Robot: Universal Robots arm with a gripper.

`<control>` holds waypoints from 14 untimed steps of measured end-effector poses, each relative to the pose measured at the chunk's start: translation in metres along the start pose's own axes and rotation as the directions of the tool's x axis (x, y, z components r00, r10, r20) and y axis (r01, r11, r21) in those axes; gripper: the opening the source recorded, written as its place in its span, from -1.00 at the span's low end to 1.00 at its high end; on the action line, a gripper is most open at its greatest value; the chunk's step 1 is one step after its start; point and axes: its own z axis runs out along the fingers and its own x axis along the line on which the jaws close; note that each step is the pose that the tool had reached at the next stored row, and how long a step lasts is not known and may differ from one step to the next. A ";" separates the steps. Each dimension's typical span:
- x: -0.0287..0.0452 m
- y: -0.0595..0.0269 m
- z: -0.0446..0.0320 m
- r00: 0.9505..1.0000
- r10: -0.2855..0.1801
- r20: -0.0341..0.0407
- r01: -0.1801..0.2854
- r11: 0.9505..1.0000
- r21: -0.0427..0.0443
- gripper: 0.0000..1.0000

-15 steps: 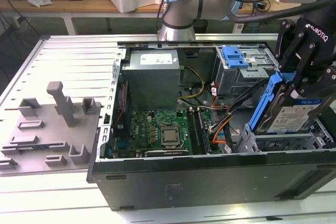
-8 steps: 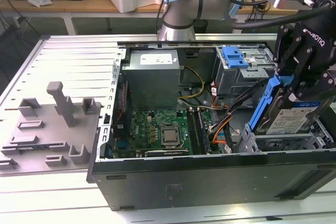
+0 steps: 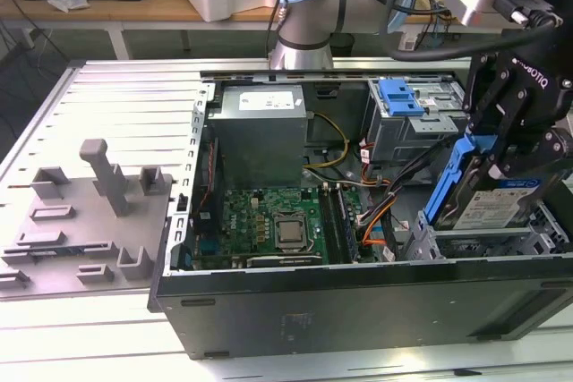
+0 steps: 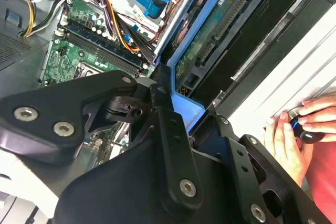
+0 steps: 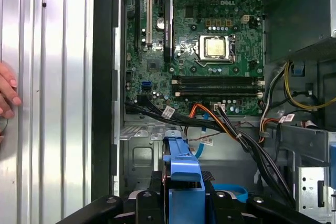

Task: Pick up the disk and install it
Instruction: 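Insert the disk into the insertion slot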

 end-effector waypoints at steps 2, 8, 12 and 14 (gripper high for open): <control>0.0000 0.0000 0.0011 1.000 0.000 0.000 0.000 1.000 0.000 -0.26; 0.0000 -0.0003 0.0067 1.000 0.000 0.000 0.000 1.000 0.000 -0.26; 0.0000 -0.0004 0.0081 1.000 0.000 0.000 0.000 1.000 0.000 -0.26; 0.0000 -0.0005 0.0082 1.000 0.000 0.000 0.000 1.000 0.000 -0.26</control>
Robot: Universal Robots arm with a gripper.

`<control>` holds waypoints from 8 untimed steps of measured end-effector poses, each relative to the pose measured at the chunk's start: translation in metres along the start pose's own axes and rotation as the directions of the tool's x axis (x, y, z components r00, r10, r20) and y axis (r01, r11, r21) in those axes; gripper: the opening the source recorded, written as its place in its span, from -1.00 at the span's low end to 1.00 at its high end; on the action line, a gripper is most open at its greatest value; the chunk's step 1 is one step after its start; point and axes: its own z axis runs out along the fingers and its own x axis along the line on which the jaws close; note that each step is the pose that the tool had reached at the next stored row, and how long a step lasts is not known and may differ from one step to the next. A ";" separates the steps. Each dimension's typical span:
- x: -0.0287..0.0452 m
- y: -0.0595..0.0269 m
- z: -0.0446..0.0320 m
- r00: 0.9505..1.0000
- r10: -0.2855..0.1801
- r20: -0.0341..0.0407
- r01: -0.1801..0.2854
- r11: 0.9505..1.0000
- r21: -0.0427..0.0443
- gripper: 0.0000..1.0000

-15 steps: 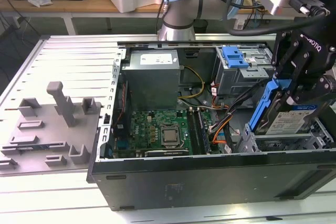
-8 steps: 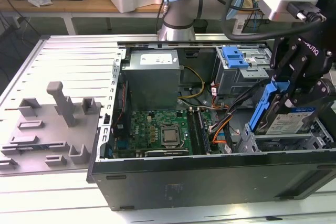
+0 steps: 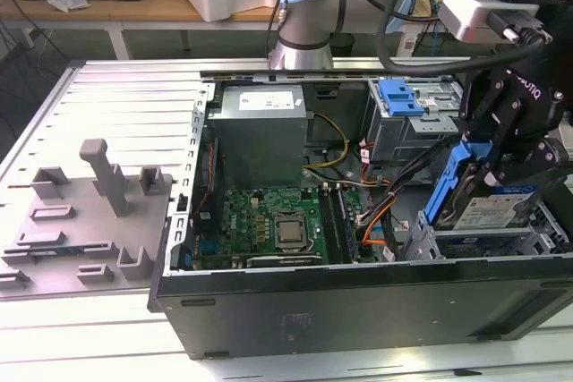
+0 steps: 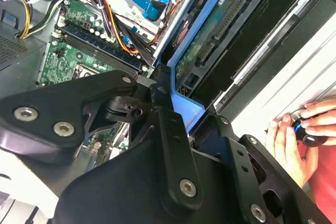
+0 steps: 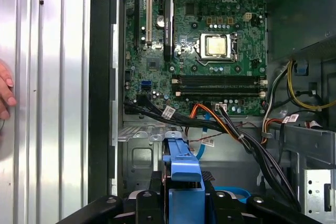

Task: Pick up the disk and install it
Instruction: 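Insert the disk into the insertion slot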

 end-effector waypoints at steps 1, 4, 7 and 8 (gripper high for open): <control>0.0000 0.0000 0.0000 1.000 0.000 0.000 0.000 1.000 0.000 -0.26; 0.0000 0.0000 0.0000 1.000 0.000 0.000 0.000 1.000 0.000 -0.26; -0.0001 -0.0001 0.0002 1.000 0.000 0.000 0.000 1.000 0.000 -0.11; 0.0000 -0.0001 0.0001 1.000 0.000 0.000 0.000 1.000 0.000 -0.11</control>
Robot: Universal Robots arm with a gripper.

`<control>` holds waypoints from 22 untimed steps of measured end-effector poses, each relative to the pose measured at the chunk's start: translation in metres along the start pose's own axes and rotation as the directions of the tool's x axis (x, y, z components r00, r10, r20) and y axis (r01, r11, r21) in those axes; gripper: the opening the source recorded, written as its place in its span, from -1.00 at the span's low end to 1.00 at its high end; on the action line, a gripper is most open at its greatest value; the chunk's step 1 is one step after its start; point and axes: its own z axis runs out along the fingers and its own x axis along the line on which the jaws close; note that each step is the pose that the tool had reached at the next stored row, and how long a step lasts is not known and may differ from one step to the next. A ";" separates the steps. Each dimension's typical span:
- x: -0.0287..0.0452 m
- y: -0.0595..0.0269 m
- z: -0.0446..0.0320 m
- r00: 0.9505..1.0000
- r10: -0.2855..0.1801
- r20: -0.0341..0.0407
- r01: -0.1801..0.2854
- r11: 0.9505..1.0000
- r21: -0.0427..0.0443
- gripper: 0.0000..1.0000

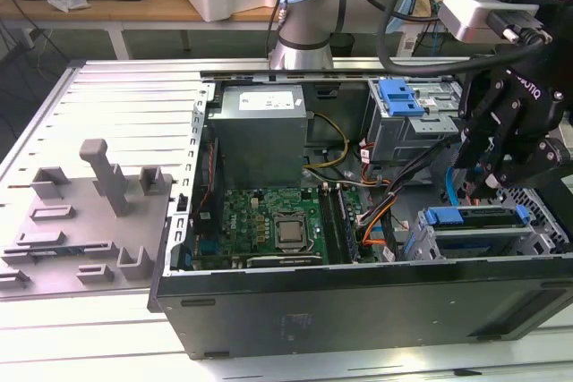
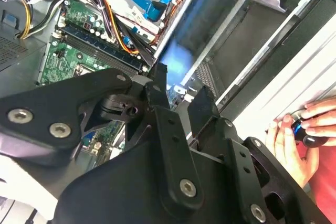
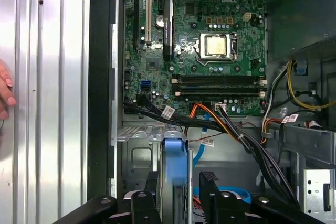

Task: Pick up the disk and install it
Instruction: 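Insert the disk into the insertion slot, then insert the first disk wire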

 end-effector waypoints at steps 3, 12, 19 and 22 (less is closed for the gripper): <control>0.0000 0.0000 0.0001 1.000 0.000 0.000 0.000 1.000 0.000 -0.11; 0.0000 0.0000 0.0005 1.000 0.000 0.000 0.000 1.000 0.000 -0.11; 0.0000 0.0000 0.0009 1.000 0.000 0.000 0.000 1.000 0.000 -0.11; -0.0002 0.0000 0.0012 1.000 0.000 0.000 0.000 1.000 0.000 -0.11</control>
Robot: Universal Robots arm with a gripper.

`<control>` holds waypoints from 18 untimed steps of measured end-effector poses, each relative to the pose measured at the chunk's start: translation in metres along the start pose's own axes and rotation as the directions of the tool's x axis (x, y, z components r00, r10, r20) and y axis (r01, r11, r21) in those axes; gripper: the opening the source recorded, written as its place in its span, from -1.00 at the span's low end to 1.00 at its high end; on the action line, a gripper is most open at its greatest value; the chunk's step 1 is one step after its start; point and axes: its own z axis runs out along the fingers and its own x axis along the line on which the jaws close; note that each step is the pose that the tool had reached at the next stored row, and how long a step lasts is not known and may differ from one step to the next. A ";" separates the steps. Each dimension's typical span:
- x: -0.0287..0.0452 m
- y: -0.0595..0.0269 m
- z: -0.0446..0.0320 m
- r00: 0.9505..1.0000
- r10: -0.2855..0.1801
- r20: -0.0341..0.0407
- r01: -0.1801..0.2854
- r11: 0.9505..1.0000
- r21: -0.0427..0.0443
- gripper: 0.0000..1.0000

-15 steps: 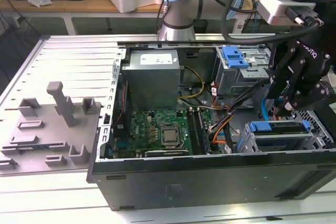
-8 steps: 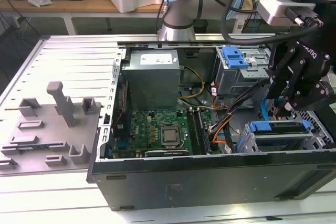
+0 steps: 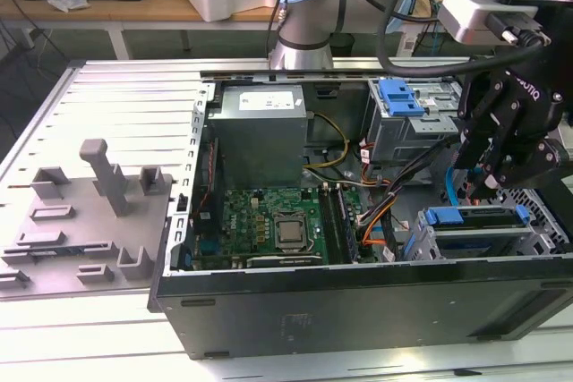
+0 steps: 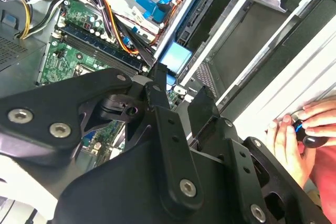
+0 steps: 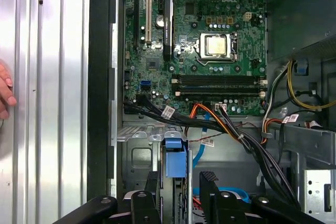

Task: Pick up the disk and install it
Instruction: 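Insert the first disk wire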

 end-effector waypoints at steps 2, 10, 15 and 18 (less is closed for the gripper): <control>-0.0002 0.0000 -0.0002 1.000 0.000 0.000 0.000 1.000 0.000 -0.11; -0.0152 -0.0308 -0.0007 0.999 0.020 -0.035 -0.020 1.000 -0.003 -0.29; -0.0310 -0.0395 -0.0003 0.999 0.024 -0.040 -0.024 1.000 -0.004 -0.29; -0.0509 -0.0403 0.0012 0.994 0.027 -0.104 -0.027 1.000 -0.002 -0.29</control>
